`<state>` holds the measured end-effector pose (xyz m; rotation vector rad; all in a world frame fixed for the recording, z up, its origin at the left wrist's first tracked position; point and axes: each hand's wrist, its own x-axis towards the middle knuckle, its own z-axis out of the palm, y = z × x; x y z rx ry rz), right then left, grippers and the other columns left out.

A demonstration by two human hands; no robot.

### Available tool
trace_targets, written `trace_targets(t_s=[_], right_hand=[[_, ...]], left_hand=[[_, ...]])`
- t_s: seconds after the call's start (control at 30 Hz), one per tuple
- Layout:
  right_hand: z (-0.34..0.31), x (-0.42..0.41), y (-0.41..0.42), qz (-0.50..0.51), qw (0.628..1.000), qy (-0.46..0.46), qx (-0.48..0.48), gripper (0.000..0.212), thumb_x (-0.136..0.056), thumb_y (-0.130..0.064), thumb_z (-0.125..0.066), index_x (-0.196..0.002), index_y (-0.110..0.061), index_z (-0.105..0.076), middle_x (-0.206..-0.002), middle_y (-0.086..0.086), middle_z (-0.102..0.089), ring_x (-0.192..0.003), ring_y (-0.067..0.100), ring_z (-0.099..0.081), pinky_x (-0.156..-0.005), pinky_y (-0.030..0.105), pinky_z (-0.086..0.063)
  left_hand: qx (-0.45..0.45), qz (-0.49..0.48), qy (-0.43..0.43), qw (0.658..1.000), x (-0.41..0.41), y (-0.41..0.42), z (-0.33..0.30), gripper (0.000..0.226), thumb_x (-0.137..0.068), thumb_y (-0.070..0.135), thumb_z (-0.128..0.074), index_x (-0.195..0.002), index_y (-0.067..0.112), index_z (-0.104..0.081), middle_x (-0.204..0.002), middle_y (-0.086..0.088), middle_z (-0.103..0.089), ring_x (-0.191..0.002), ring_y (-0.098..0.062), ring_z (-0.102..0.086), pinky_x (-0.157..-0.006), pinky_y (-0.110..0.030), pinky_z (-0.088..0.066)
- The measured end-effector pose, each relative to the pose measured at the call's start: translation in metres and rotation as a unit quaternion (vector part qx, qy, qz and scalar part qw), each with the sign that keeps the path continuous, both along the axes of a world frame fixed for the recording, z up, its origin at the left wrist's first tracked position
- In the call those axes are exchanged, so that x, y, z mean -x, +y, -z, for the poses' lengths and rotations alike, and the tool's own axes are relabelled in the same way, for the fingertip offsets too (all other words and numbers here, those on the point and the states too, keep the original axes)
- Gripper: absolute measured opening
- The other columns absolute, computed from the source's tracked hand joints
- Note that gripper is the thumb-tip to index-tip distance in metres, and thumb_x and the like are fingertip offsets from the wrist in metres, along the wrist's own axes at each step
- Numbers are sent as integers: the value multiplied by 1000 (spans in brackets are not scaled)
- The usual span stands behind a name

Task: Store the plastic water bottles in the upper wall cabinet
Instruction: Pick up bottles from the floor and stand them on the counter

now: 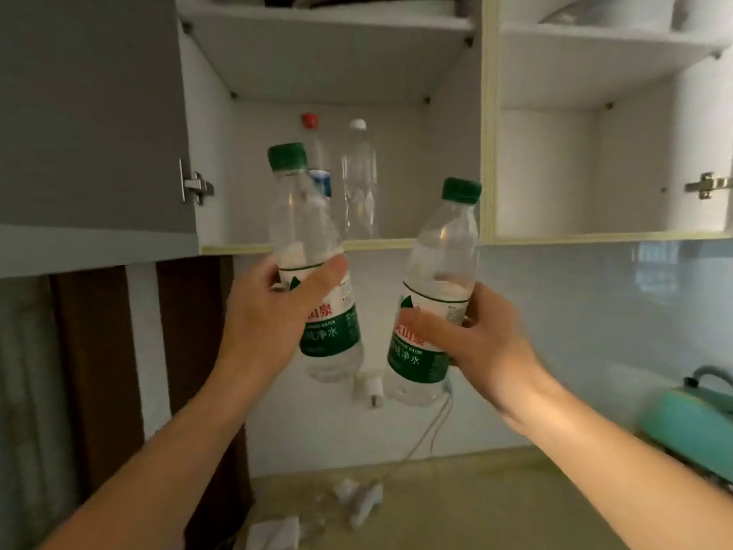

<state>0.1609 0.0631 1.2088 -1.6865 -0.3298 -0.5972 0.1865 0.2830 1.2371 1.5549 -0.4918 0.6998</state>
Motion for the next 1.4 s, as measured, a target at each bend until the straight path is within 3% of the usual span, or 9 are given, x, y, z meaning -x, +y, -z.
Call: trace_targets(t_s=[0.17,0.33,0.5,0.7,0.8,0.9,1.0,1.3,1.4], right_hand=[[-92,-62,8,27,996,-77,19,43,-68,-43,-85,-106,-35,-67,-96,-17,-77,-88,4,-75,-75,32,-61],[-155,-127,4,95,992,-80,36,32,-75,-36,-87,-98,-34,-64,-88,-12,-75,-84,6,-72,-81,40,-60],[-179,-179,-9,130,991,-23,33,43,-77,-29,-87,-113,-18,-67,-102,2,-75,-96,23,-73,-93,53,-58],[-185,-223,-29,135,990,26,31,42,-79,-32,-86,-110,-14,-65,-99,7,-75,-87,24,-74,-75,44,-63],[-188,-239,-30,149,985,41,77,52,-76,-40,-87,-114,-12,-64,-100,9,-75,-87,25,-75,-78,45,-64],[-188,-254,-29,151,983,36,98,59,-76,-42,-87,-119,-9,-62,-104,12,-74,-90,27,-75,-82,46,-63],[-185,-267,-32,152,983,30,100,56,-79,-42,-85,-119,-9,-62,-105,10,-73,-92,27,-73,-84,46,-62],[-183,-293,-40,116,986,33,112,44,-88,-38,-78,-122,-16,-60,-111,8,-72,-97,24,-71,-83,40,-61],[-180,-295,-39,110,987,24,115,44,-90,-38,-76,-124,-16,-60,-110,7,-71,-97,24,-70,-80,36,-60]], left_hand=[[24,-14,-38,999,-78,5,-97,37,-72,59,-82,-85,25,-75,-83,11,-79,-73,-4,-75,-56,-18,-56],[29,14,21,999,-157,-24,-147,39,-70,54,-87,-87,21,-75,-80,6,-79,-74,-14,-77,-71,-37,-63],[17,12,73,997,-209,-52,-155,47,-70,48,-90,-96,13,-74,-90,-5,-78,-83,-24,-76,-82,-49,-63],[-15,-37,49,998,-240,-68,-155,50,-72,51,-87,-97,9,-72,-89,-7,-76,-80,-25,-74,-81,-48,-62],[-21,-55,55,997,-251,-79,-155,55,-75,54,-84,-100,6,-69,-93,-10,-74,-83,-28,-72,-81,-47,-61],[-28,-84,60,994,-264,-88,-157,56,-79,54,-81,-102,6,-66,-94,-8,-70,-76,-20,-65,-57,-32,-50],[-31,-108,57,992,-278,-95,-158,53,-80,53,-80,-99,7,-64,-87,-4,-66,-68,-12,-57,-49,-26,-36],[-20,-93,74,993,-311,-101,-158,42,-84,48,-79,-78,20,-49,-79,4,-55,-66,-8,-48,-51,-24,-34],[-19,-84,68,994,-313,-103,-156,39,-86,47,-78,-84,15,-55,-94,-2,-63,-72,-14,-54,-61,-26,-40]])
